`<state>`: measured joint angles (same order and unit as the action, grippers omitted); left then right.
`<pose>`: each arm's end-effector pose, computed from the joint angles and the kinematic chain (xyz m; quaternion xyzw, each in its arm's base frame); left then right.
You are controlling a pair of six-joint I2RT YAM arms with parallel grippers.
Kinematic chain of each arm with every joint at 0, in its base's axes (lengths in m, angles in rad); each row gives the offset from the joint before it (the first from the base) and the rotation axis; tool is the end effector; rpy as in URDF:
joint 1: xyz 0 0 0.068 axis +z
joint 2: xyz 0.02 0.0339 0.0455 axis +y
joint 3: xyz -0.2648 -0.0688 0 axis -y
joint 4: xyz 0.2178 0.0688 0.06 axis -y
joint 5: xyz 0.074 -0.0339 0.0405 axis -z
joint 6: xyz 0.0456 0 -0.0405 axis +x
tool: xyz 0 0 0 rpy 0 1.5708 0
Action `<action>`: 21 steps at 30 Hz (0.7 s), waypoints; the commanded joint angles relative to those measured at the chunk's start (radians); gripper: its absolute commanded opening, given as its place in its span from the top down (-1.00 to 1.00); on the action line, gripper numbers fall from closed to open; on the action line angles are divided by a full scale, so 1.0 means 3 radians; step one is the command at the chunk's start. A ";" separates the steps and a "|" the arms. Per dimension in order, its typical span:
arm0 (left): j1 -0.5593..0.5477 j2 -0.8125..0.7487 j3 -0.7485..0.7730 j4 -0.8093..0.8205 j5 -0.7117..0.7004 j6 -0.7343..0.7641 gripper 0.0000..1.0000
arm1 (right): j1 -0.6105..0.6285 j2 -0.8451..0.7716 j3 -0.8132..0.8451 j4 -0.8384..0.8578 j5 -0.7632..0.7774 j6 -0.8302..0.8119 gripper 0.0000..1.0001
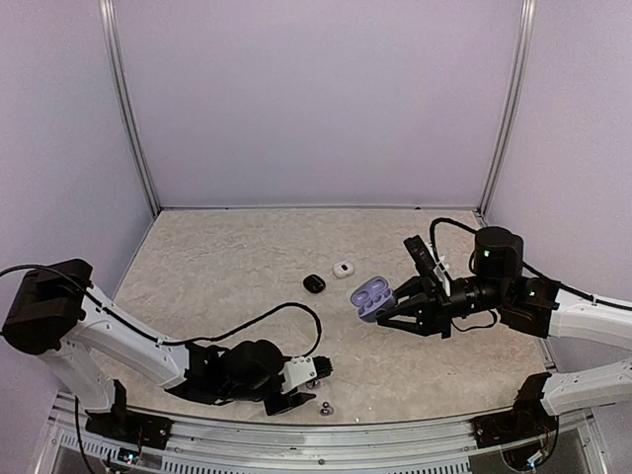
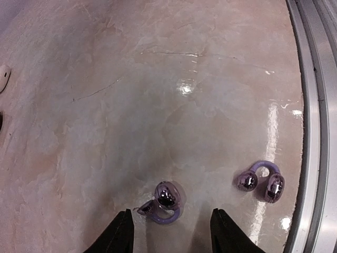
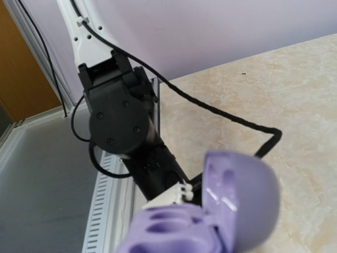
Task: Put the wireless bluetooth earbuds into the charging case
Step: Adjust the left earbud at the center of the board.
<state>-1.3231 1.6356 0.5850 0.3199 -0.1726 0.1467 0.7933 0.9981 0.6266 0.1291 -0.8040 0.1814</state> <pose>0.0777 -0.2754 0.1392 0.5839 0.6985 -0.1600 0.3817 0.1195 0.1683 0.2875 -0.4482 0.6183 0.5379 0.3570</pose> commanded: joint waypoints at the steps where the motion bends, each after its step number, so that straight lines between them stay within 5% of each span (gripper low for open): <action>1: 0.0089 0.0140 0.0136 0.0149 0.0027 -0.0135 -0.03 | -0.0041 -0.0071 -0.0046 0.0051 0.0038 0.0009 0.87; 13: -0.0130 0.0173 0.0123 0.0003 -0.0268 -0.1575 -0.11 | -0.0056 -0.0180 -0.0076 -0.0016 0.0174 -0.0006 0.87; 21: -0.0216 0.0416 0.0235 -0.0107 -0.0624 -0.2099 -0.06 | -0.0075 -0.0176 -0.0059 -0.0040 0.0193 -0.0024 0.87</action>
<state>-1.3811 1.7149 0.6193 0.3283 -0.2794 -0.3691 0.7818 0.9627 0.6113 0.1200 -0.7597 0.1806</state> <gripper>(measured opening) 0.537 0.267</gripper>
